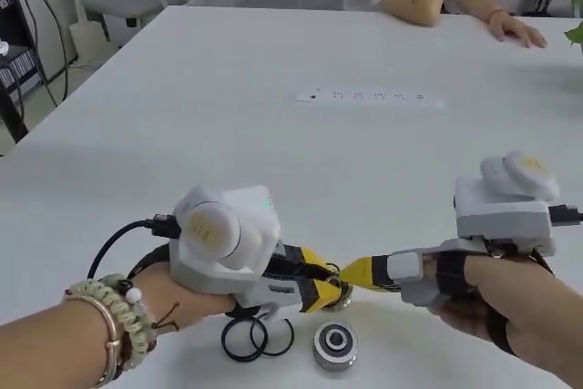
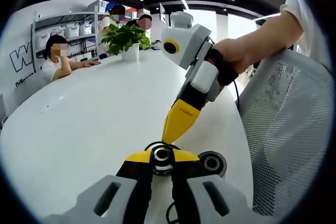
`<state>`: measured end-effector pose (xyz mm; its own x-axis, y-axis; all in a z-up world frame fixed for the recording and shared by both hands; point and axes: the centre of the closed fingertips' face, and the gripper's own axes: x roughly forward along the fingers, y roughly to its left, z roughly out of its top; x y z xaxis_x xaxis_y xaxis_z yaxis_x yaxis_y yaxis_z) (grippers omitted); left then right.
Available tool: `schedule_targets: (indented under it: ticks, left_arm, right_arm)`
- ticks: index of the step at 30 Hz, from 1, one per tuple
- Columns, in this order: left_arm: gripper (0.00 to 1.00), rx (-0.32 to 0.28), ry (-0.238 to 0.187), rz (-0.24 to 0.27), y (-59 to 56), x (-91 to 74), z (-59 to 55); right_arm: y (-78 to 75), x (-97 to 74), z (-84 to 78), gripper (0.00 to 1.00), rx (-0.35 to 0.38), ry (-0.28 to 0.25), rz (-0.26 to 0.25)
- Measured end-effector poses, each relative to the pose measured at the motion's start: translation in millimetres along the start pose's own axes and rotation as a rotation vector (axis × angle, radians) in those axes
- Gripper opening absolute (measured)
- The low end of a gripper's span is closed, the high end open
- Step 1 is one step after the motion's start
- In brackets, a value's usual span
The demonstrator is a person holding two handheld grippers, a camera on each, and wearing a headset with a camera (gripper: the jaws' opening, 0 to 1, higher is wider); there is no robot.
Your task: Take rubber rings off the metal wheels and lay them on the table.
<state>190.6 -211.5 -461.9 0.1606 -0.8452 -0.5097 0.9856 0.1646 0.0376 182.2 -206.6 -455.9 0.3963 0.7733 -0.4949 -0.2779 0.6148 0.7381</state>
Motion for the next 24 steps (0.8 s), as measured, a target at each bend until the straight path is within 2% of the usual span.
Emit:
schedule_targets:
  ticks: [9,15,18,24]
  left_arm:
    - [0.08,0.011,0.041,-0.013,-0.8,-2.0,-1.2]
    - [0.15,0.033,0.073,-0.033,-3.9,-8.2,-1.0]
    - [0.18,0.041,0.064,-0.044,-5.8,-12.7,4.8]
    - [0.26,0.020,0.058,-0.054,-5.2,-20.7,13.3]
  right_arm:
    - [-7.0,-0.2,-2.3,0.00,-0.019,0.017,-0.036]
    - [-9.3,-1.3,1.2,0.00,-0.011,0.007,-0.032]
    - [-9.0,-1.4,1.0,0.00,-0.011,0.007,-0.031]
    - [-7.1,-2.5,2.0,0.00,-0.017,0.003,-0.031]
